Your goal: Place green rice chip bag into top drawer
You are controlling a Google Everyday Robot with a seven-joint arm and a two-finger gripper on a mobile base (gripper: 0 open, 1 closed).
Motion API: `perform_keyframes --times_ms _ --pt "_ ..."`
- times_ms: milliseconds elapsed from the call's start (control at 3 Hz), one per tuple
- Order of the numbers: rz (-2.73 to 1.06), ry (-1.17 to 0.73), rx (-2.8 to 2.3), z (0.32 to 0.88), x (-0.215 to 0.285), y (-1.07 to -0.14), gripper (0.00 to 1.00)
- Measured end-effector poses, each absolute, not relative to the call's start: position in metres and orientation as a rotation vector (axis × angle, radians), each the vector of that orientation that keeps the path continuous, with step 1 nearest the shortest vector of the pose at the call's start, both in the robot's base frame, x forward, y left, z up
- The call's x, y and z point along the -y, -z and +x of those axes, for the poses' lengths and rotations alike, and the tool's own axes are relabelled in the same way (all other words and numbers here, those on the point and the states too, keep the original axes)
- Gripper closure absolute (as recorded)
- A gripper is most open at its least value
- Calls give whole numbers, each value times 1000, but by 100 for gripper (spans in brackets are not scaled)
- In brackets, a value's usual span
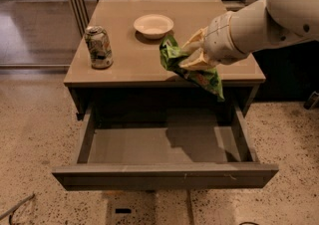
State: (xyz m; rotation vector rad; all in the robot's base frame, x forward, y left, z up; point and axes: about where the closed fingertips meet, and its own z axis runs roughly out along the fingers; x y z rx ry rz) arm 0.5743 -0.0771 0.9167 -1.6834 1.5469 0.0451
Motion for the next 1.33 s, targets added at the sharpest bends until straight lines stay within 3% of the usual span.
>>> perform_keyframes --times_ms 667,1333 --pt "-1733 -216 -1511 485 51 -935 100" --pt "-1757 -220 -1512 478 47 -926 100"
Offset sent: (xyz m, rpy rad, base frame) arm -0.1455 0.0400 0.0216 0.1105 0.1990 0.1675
